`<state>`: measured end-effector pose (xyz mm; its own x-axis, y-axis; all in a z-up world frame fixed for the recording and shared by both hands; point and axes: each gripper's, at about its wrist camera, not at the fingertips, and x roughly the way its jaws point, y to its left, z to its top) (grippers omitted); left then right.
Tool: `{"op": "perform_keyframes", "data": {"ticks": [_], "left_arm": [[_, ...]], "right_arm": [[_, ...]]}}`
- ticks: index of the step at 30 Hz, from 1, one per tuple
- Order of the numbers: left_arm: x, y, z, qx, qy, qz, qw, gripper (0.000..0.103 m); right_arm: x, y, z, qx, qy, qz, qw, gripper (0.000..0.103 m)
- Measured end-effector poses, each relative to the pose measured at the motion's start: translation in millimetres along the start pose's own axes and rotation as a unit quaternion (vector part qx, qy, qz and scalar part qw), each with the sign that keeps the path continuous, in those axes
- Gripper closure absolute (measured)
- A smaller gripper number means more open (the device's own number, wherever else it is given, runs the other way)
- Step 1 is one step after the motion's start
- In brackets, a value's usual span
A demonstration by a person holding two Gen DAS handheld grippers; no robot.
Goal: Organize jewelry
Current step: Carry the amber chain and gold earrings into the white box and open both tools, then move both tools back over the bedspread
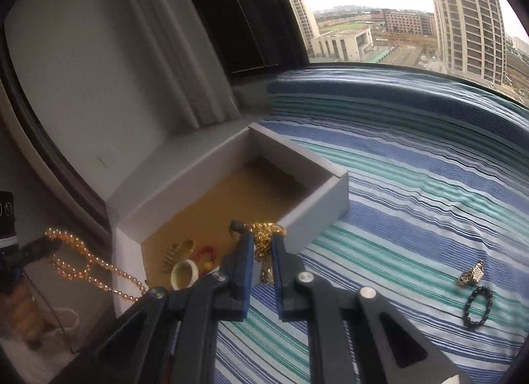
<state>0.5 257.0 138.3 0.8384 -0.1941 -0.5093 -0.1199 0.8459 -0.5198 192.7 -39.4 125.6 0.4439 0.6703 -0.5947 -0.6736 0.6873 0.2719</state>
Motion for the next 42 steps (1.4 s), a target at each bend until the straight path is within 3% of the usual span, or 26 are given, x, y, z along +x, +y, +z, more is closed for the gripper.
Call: {"op": "perform_keyframes", "data": {"ticks": [4, 10, 14, 20, 22, 23, 27, 28, 30, 34, 37, 40, 42], "left_arm": [[8, 52, 6, -0.013, -0.011, 0.079, 0.9967, 0.098], [35, 128, -2, -0.054, 0.006, 0.165, 0.9847, 0.098], [53, 162, -15, -0.078, 0.033, 0.185, 0.9790, 0.098], [72, 171, -33, -0.068, 0.061, 0.214, 0.9725, 0.097], [72, 170, -35, -0.059, 0.061, 0.227, 0.9702, 0.096], [71, 167, -35, -0.054, 0.058, 0.231, 0.9698, 0.088], [63, 147, -37, -0.037, 0.035, 0.232, 0.9715, 0.054], [61, 140, -39, -0.032, 0.030, 0.227, 0.9729, 0.050], [60, 120, -45, -0.020, 0.024, 0.208, 0.9777, 0.041], [72, 68, -67, 0.020, 0.029, 0.160, 0.9865, 0.031], [95, 25, -89, 0.060, 0.060, 0.108, 0.9906, 0.028], [124, -15, -115, 0.101, 0.096, 0.063, 0.9882, 0.023], [149, -36, -135, 0.129, 0.122, 0.053, 0.9826, 0.021]], "right_arm": [[43, 30, 14, -0.007, 0.027, 0.037, 0.999, 0.092], [110, 69, 0, -0.030, 0.089, 0.057, 0.994, 0.092], [155, 82, -22, -0.052, 0.137, 0.035, 0.989, 0.092], [193, 80, -45, -0.071, 0.174, -0.012, 0.982, 0.089], [191, 74, -46, -0.063, 0.171, -0.018, 0.983, 0.083], [184, 72, -45, -0.058, 0.160, -0.020, 0.985, 0.076], [138, 72, -39, -0.060, 0.096, -0.019, 0.993, 0.070], [125, 71, -41, -0.063, 0.078, -0.025, 0.995, 0.066], [97, 67, -50, -0.068, 0.045, -0.043, 0.996, 0.048], [59, 44, -84, -0.062, 0.017, -0.091, 0.994, 0.043], [39, 12, -123, -0.044, 0.006, -0.132, 0.990, 0.043], [25, -25, -165, -0.029, -0.002, -0.199, 0.980, 0.043], [12, -51, -192, -0.022, -0.004, -0.254, 0.967, 0.043]]}}
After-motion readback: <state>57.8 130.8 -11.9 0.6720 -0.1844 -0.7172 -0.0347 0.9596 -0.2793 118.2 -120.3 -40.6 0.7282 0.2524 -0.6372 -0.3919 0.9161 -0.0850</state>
